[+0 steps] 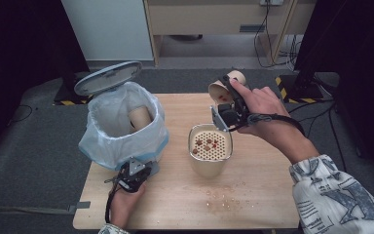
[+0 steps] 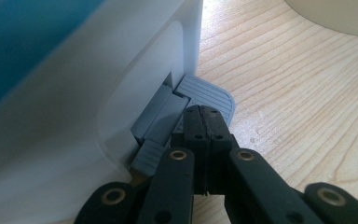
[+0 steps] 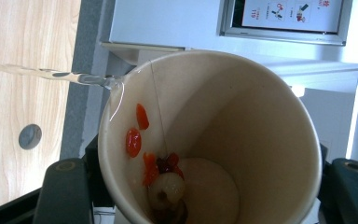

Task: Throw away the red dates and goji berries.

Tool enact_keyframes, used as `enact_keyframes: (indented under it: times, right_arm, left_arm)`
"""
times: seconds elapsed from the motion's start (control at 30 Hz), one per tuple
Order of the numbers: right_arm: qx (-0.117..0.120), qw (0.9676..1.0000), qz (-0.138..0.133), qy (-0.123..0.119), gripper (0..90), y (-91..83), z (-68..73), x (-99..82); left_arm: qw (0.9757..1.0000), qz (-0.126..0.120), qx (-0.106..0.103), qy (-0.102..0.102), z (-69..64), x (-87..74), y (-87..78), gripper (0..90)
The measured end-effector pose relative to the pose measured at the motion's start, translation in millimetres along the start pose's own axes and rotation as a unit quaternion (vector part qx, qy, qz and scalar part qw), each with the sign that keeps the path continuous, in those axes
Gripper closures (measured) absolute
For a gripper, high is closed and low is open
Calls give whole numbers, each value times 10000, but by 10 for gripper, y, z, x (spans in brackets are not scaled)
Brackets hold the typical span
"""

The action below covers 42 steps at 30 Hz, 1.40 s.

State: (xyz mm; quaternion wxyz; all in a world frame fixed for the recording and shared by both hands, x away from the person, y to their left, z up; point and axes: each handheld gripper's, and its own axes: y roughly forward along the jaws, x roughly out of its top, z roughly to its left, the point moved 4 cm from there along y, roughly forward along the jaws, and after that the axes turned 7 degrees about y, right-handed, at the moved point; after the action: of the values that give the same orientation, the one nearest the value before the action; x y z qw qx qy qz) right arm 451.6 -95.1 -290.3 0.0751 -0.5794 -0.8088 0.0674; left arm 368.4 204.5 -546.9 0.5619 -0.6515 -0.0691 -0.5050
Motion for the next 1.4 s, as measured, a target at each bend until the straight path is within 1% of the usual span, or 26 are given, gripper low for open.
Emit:
enact_keyframes:
  times: [0.07, 0.13, 0.17, 0.2, 0.3, 0.37, 0.4, 0.43, 0.5, 0.53, 0.57, 0.67, 1.07, 1.13, 1.33, 1.4]
  right_arm:
    - [9, 9999, 14, -112, 314, 11, 34, 14]
    - [86, 9996, 19, -275, 314, 24, 98, 38]
    - [133, 9997, -6, -228, 314, 26, 113, 45]
    - [123, 9998, -3, -186, 314, 28, 105, 43]
    - [7, 10000, 4, -7, 314, 24, 39, 13]
    - [17, 10000, 12, 0, 314, 28, 42, 5]
    - [40, 9999, 24, -114, 314, 34, 79, 12]
    - [135, 9994, 49, -308, 314, 43, 153, 29]
    - [239, 9982, 65, -542, 314, 55, 246, 53]
    - [274, 9982, 30, -527, 314, 64, 277, 62]
    - [262, 9985, 25, -480, 313, 70, 284, 65]
    - [205, 9994, 33, -291, 313, 80, 235, 49]
    - [184, 9995, 27, -270, 313, 73, 205, 34]
    - [184, 9996, 37, -211, 313, 74, 200, 27]
    - [215, 9997, 2, -145, 312, 75, 196, 23]
    - [246, 9997, -9, -36, 312, 76, 195, 16]
  left_arm:
    - [10000, -1, 1, 0, 0, 0, 0, 894]
    - [10000, -1, 4, 4, -1, 0, 0, 894]
    - [10000, -1, 3, 3, 0, 0, 0, 895]
    - [10000, -1, 2, 3, 0, 0, 0, 895]
    - [10000, -3, 2, 3, 0, 0, 0, 894]
    - [10000, -2, -1, 0, 1, 0, 0, 895]
    - [10000, 0, 0, 0, 0, 0, 0, 895]
    - [10000, -1, 2, 3, 0, 0, 0, 895]
    - [10000, -1, 3, 3, 0, 0, 0, 895]
    - [10000, 0, 5, 6, -1, 0, 0, 894]
    - [10000, -1, 6, 7, -1, 0, 0, 894]
    - [10000, -4, -1, -1, 0, -1, 0, 895]
    - [10000, -4, -2, -2, 0, -1, 0, 895]
    - [10000, -5, -4, -3, 1, -1, 0, 894]
    - [10000, -6, -2, -2, 0, -1, 0, 894]
    - [10000, -5, -2, 1, 0, -1, 0, 895]
